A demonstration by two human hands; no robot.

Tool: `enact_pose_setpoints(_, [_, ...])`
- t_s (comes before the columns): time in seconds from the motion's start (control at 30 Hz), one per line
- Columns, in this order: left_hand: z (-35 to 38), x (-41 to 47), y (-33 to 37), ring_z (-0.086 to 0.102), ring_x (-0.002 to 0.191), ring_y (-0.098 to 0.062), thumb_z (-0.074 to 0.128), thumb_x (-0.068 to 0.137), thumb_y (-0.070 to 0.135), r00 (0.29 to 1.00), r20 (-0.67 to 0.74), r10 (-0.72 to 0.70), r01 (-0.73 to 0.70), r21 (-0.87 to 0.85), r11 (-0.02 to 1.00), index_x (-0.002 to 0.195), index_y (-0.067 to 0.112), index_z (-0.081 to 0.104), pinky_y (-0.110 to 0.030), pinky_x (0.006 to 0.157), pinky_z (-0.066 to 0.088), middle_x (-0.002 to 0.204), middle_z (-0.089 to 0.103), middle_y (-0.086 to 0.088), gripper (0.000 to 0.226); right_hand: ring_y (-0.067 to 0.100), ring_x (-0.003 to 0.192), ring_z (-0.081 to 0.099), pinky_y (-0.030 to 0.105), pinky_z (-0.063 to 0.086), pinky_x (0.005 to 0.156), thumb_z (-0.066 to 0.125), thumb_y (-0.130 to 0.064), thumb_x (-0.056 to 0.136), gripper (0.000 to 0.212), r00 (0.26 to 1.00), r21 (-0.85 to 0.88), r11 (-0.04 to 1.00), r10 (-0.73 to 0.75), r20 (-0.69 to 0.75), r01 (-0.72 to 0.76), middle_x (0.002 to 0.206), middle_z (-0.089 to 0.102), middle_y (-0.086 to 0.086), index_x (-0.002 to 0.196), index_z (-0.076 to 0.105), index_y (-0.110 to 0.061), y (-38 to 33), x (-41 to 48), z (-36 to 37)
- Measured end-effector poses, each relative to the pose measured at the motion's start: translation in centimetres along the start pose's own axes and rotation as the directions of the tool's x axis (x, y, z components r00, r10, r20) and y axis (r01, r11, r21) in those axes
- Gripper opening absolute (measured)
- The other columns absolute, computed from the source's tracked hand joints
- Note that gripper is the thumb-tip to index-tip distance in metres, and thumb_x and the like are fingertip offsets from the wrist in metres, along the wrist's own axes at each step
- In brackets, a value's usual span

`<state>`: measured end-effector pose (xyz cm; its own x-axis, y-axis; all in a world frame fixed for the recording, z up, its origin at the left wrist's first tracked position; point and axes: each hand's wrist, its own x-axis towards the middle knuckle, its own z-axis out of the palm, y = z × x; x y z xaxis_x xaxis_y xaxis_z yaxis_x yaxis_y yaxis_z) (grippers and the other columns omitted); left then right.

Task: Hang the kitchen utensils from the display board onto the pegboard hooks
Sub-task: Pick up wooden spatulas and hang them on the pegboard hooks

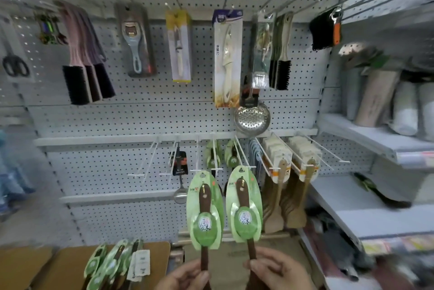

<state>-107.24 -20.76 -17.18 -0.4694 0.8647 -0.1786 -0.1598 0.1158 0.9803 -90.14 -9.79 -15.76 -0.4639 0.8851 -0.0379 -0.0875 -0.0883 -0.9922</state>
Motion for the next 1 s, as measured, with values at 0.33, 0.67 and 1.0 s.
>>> enact_pose_setpoints(0.33, [0.6, 0.4, 4.8, 0.074, 0.079, -0.020, 0.081, 0.062, 0.002, 0.973, -0.087, 0.215, -0.215, 0.014, 0.977, 0.088, 0.010, 0.078, -0.015, 0.067, 0.056, 0.084, 0.077, -0.012, 0.027, 0.035, 0.071, 0.072, 0.023, 0.059, 0.058, 0.069, 0.020, 0.075, 0.024, 0.999, 0.052, 0.998, -0.033, -0.034, 0.035, 0.079, 0.073, 0.028, 0.093, 0.075, 0.005, -5.2, 1.0, -0.3])
enact_pose_setpoints(0.67, [1.6, 1.8, 10.8, 0.074, 0.087, -0.011, 0.076, 0.077, 0.006, 0.908, -0.165, 0.385, -0.382, 0.050, 0.923, 0.098, 0.019, 0.074, -0.012, 0.071, 0.054, 0.087, 0.078, -0.002, 0.025, 0.035, 0.079, 0.075, 0.038, 0.063, 0.074, 0.072, 0.002, 0.082, 0.030, 0.977, 0.033, 0.979, -0.198, -0.085, 0.201, 0.087, 0.077, 0.016, 0.111, 0.066, -0.004, -10.1, 2.7, -0.1])
enact_pose_setpoints(1.0, [2.3, 2.6, 11.2, 0.072, 0.087, -0.008, 0.078, 0.076, 0.016, 0.898, -0.192, 0.396, -0.394, 0.050, 0.918, 0.101, 0.022, 0.073, -0.022, 0.081, 0.054, 0.089, 0.078, 0.001, 0.026, 0.037, 0.081, 0.075, 0.045, 0.061, 0.079, 0.071, -0.001, 0.083, 0.030, 0.971, 0.063, 0.974, -0.210, -0.117, 0.219, 0.090, 0.077, 0.017, 0.112, 0.066, -0.006, -9.5, 3.5, -1.5])
